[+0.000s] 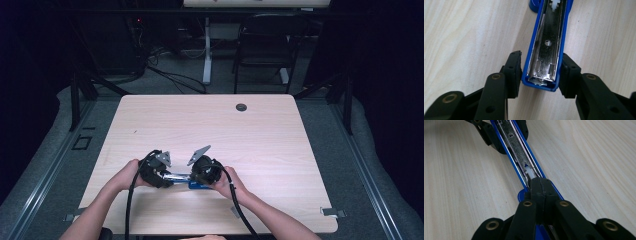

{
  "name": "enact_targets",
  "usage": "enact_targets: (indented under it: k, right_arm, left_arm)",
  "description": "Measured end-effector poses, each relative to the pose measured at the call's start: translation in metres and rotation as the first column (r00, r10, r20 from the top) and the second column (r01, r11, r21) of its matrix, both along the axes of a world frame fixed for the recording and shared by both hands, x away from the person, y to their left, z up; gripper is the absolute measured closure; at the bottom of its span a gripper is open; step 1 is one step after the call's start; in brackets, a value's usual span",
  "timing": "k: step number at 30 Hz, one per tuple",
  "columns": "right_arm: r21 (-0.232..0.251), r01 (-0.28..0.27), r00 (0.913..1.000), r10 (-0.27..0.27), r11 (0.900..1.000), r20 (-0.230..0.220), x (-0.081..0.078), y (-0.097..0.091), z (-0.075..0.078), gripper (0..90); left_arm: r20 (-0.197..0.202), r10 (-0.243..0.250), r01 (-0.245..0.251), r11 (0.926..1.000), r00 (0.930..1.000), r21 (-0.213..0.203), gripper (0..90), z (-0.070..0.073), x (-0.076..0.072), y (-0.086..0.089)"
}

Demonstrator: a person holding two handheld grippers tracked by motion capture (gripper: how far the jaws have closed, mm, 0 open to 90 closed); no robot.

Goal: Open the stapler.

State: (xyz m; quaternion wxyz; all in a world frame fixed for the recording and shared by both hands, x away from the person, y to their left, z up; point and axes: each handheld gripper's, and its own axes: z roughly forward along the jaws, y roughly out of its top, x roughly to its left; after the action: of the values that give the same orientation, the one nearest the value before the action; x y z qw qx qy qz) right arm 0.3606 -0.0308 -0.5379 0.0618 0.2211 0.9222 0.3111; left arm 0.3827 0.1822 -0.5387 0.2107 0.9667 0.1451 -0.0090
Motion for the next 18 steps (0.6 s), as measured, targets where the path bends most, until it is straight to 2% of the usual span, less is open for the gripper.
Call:
enact_targets:
  k: [4, 9, 12, 16, 18]
  right_arm:
    - [-0.002, -0.001, 1.0, 0.001, 1.0, -0.001, 0.0, 0.0, 0.0, 90.0]
    - [-0.004, -0.001, 1.0, 0.001, 1.0, -0.002, 0.0, 0.001, 0.0, 90.0]
    - [-0.007, -0.004, 1.0, 0.004, 1.0, -0.007, 0.001, 0.0, 0.001, 90.0]
    - [0.003, 0.0, 0.9999, 0.0, 1.0, -0.016, 0.002, 0.0, 0.0, 90.0]
    - [0.009, 0.005, 0.9997, -0.005, 0.9999, -0.023, 0.002, -0.001, -0.001, 90.0]
  left_arm:
    - [0.002, 0.012, -0.012, 0.9999, 0.9999, -0.001, 55.4, 0.004, 0.0, 0.004]
    - [0.019, 0.016, -0.016, 0.9996, 0.9997, -0.025, 54.6, 0.011, -0.003, 0.008]
    - [0.033, 0.02, -0.018, 0.9985, 0.9993, -0.052, 54.5, 0.016, -0.005, 0.012]
    - [0.032, 0.04, -0.036, 0.9923, 0.9987, -0.119, 54.9, 0.02, -0.003, 0.014]
    - [0.045, 0.035, -0.029, 0.9928, 0.9984, -0.116, 56.6, 0.019, -0.004, 0.011]
